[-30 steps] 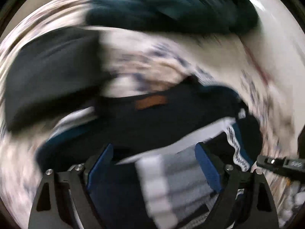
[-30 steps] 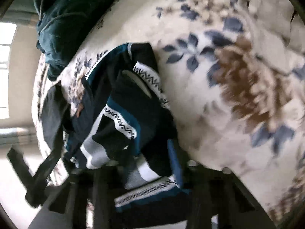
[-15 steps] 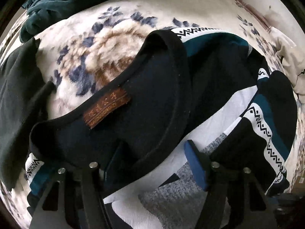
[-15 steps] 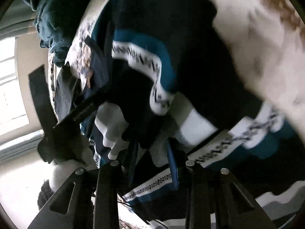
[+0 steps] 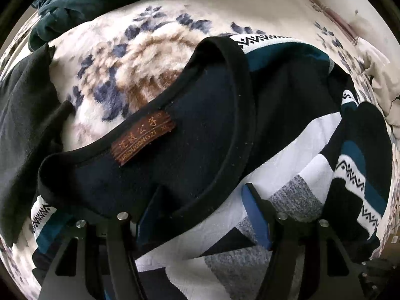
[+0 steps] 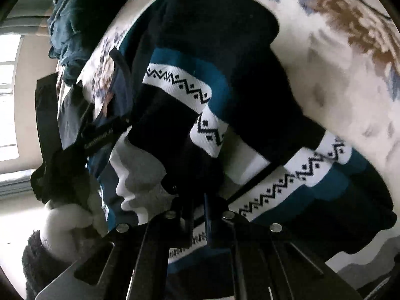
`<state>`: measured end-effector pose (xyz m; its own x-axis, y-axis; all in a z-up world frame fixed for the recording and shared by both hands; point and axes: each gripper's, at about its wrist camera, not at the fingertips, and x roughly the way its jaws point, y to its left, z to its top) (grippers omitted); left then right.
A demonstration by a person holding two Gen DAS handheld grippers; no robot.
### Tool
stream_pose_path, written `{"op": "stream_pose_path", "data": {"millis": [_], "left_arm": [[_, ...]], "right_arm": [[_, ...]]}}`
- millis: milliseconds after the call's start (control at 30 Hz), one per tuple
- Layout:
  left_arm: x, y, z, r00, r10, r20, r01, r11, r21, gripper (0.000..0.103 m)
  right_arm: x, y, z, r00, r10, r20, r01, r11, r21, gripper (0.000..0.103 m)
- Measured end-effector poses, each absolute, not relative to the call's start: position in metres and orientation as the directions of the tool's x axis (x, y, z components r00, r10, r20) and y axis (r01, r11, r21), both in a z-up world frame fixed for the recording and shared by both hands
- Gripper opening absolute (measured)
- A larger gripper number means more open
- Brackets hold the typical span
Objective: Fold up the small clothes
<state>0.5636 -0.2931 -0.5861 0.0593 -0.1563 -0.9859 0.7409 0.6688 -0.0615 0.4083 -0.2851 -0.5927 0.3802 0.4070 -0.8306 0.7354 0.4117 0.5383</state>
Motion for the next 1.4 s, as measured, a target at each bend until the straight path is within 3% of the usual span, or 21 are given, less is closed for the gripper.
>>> {"op": "stream_pose_path", "data": {"millis": [100, 167, 200, 233, 333, 433, 567, 633, 700, 833, 1033, 1100, 1233, 1333, 1400], "left_arm": [[0.567, -0.284, -0.574, 0.081, -0.16, -0.984, 0.711, 0.701, -0.055, 0.064], [0.566, -0.265, -0.551, 0.128, -0.2, -0.971, 0.663, 0.746, -0.066, 0.064], [0.565, -0.251, -0.539, 0.149, -0.215, -0.965, 0.625, 0.777, -0.077, 0.064], [0.563, -0.24, -0.53, 0.166, -0.224, -0.96, 0.594, 0.8, -0.084, 0.069], [0.553, -0.193, -0.507, 0.252, -0.212, -0.944, 0.486, 0.871, -0.066, 0.089], [0.535, -0.145, -0.503, 0.312, -0.15, -0.938, 0.377, 0.926, -0.023, 0.091], [0.525, -0.085, -0.546, 0.265, 0.026, -0.964, 0.232, 0.969, 0.09, 0.091], [0.528, -0.056, -0.564, 0.219, -0.012, -0.976, 0.156, 0.987, 0.023, 0.097], [0.532, -0.036, -0.568, 0.206, -0.065, -0.976, 0.083, 0.995, -0.049, 0.1], [0.532, -0.043, -0.543, 0.272, -0.092, -0.958, 0.094, 0.993, -0.069, 0.099], [0.547, -0.083, -0.538, 0.331, -0.06, -0.942, 0.219, 0.976, 0.015, 0.099], [0.55, -0.082, -0.553, 0.318, -0.016, -0.948, 0.231, 0.971, 0.061, 0.099], [0.562, -0.065, -0.572, 0.274, -0.014, -0.961, 0.198, 0.979, 0.042, 0.1], [0.563, -0.055, -0.569, 0.282, -0.018, -0.959, 0.184, 0.982, 0.036, 0.1], [0.56, -0.05, -0.569, 0.285, -0.017, -0.959, 0.187, 0.982, 0.038, 0.1]], "right_arm": [[0.405, -0.298, -0.595, 0.363, 0.457, -0.812, 0.753, 0.37, 0.544, 0.017], [0.397, -0.309, -0.582, 0.362, 0.427, -0.829, 0.748, 0.398, 0.531, 0.03], [0.394, -0.316, -0.573, 0.371, 0.395, -0.841, 0.744, 0.415, 0.523, 0.042], [0.389, -0.325, -0.561, 0.389, 0.357, -0.849, 0.736, 0.433, 0.52, 0.046], [0.396, -0.34, -0.538, 0.424, 0.261, -0.868, 0.699, 0.514, 0.496, 0.046], [0.42, -0.343, -0.532, 0.42, 0.207, -0.884, 0.641, 0.622, 0.45, 0.046], [0.443, -0.348, -0.555, 0.315, 0.141, -0.939, 0.604, 0.733, 0.313, 0.046], [0.448, -0.357, -0.57, 0.237, 0.085, -0.968, 0.629, 0.746, 0.22, 0.044], [0.451, -0.365, -0.573, 0.229, 0.092, -0.969, 0.64, 0.736, 0.222, 0.044], [0.461, -0.361, -0.538, 0.272, 0.016, -0.962, 0.611, 0.77, 0.185, 0.046], [0.51, -0.297, -0.541, 0.256, 0.157, -0.954, 0.387, 0.887, 0.25, 0.045], [0.53, -0.29, -0.563, 0.211, 0.203, -0.956, 0.395, 0.877, 0.274, 0.045], [0.554, -0.307, -0.575, 0.216, 0.089, -0.972, 0.457, 0.871, 0.182, 0.038], [0.55, -0.332, -0.549, 0.27, 0.13, -0.954, 0.501, 0.827, 0.255, 0.039], [0.541, -0.348, -0.524, 0.301, 0.073, -0.951, 0.503, 0.835, 0.224, 0.041]]}}
